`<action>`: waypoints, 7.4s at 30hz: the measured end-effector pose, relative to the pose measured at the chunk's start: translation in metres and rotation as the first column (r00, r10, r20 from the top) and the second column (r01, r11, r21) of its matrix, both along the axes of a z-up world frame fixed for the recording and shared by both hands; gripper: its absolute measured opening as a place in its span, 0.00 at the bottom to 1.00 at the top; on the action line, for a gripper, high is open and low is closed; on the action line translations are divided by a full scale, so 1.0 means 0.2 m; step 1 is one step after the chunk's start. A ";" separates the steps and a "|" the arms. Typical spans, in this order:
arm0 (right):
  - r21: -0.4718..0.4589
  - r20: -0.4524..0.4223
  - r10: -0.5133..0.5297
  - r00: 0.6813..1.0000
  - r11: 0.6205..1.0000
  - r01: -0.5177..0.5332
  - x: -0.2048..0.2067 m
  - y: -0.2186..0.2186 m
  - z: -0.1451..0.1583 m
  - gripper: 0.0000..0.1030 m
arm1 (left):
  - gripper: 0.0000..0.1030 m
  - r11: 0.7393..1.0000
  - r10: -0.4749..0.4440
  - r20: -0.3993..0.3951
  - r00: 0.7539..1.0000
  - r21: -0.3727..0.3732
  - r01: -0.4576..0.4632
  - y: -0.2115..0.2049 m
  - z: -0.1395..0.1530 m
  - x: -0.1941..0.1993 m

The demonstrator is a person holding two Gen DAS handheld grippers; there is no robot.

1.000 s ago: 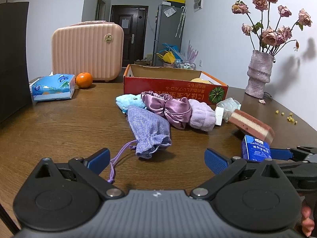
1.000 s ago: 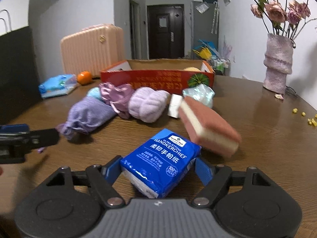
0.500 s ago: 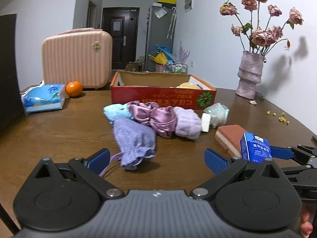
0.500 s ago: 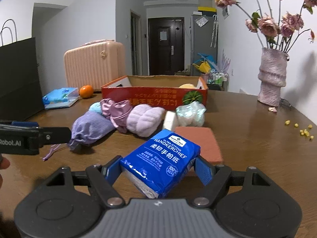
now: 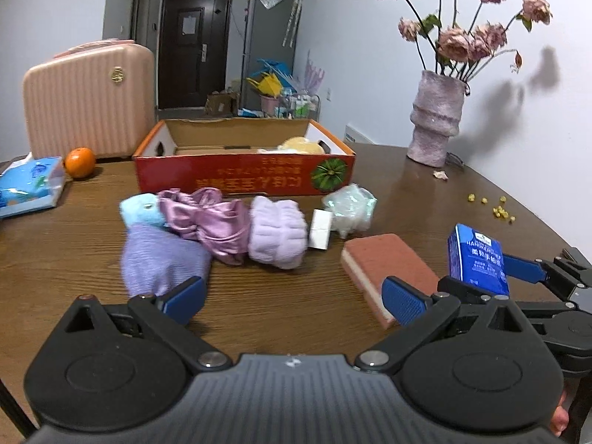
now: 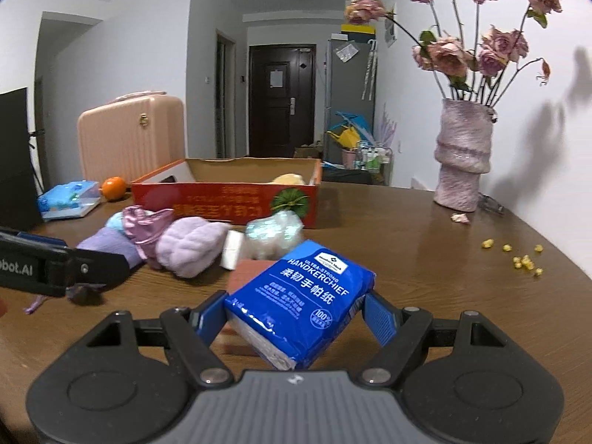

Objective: Organize soft objects
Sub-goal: 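Grasp the pink sponge with the left gripper while the right gripper holds the tissue pack, then carry the pink sponge and blue tissue pack over the cardboard box with both grippers, then lower both items into the box and open both grippers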

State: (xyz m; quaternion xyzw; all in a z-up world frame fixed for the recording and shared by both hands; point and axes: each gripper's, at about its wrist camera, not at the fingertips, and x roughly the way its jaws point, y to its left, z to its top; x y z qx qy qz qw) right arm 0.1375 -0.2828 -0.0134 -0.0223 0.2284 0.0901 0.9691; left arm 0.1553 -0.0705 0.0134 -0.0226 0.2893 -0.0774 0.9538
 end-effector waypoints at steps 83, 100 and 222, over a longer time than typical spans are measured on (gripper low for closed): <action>0.066 0.044 -0.134 0.990 0.989 0.131 0.16 -0.09 -0.07 0.75 | 0.77 0.995 0.082 0.184 0.980 0.035 -0.090 -0.06 -0.03 0.09; 0.015 0.078 -0.032 0.996 0.999 0.031 0.21 0.23 0.01 0.76 | 0.77 0.988 0.132 0.250 0.959 0.049 -0.149 0.22 0.02 0.06; -0.055 0.011 -0.030 0.999 0.998 0.031 1.60 0.66 0.17 1.00 | 1.00 0.956 0.276 0.135 0.952 0.064 -0.287 0.50 0.10 1.50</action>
